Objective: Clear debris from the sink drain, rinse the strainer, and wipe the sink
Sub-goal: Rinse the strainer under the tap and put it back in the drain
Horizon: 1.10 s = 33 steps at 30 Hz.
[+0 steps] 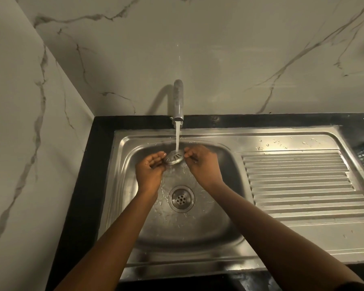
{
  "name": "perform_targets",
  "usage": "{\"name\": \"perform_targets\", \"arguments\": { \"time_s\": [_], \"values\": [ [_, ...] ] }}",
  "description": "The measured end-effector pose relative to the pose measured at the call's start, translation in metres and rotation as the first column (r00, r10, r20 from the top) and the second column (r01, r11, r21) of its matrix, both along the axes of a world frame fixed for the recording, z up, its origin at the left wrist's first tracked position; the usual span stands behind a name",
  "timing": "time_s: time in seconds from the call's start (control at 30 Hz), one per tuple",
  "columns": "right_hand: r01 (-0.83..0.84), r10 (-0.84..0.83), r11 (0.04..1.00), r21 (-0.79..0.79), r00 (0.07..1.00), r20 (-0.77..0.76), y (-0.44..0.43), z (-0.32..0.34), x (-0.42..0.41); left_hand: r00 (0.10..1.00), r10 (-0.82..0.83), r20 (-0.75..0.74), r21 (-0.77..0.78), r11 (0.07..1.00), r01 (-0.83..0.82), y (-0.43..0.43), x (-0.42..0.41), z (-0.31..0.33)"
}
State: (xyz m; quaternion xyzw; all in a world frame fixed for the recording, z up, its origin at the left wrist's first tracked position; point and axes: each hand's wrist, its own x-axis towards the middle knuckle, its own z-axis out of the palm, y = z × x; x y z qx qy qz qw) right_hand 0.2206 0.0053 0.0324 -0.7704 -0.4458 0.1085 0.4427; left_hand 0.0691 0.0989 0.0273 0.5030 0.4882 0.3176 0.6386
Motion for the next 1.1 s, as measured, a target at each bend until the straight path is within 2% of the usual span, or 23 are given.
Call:
{"name": "perform_targets", "arguments": {
  "time_s": [0.1,0.27,0.53,0.73,0.9,1.1],
  "values": [
    [-0.05,0.05,0.999,-0.002,0.997,0.054,0.004,-0.002,-0.001,0.999,0.03,0.034,-0.012,0.999,-0.03,0.004,-0.004,-0.002],
    [-0.049,0.048,0.998,-0.033,0.998,-0.032,0.01,-0.001,0.002,0.999,0.013,0.037,0.032,0.999,-0.014,0.008,-0.007,-0.001],
    [0.073,-0.082,0.993,-0.095,0.991,-0.103,0.003,0.002,0.018,0.995,-0.091,-0.047,0.092,0.991,0.095,0.011,0.01,0.004],
    [0.122,-0.152,0.982,-0.147,0.966,-0.211,-0.009,-0.003,0.021,0.982,-0.158,-0.102,0.117,0.978,0.17,0.011,0.014,0.007],
    [0.062,-0.116,0.981,-0.186,0.949,-0.293,-0.003,-0.004,0.015,0.964,-0.174,-0.201,0.144,0.968,0.205,0.015,0.003,0.011],
    [-0.044,-0.063,0.971,-0.233,0.899,-0.433,0.013,0.001,0.007,0.973,-0.047,-0.227,0.175,0.981,0.088,0.021,-0.02,0.009]
  ]
}}
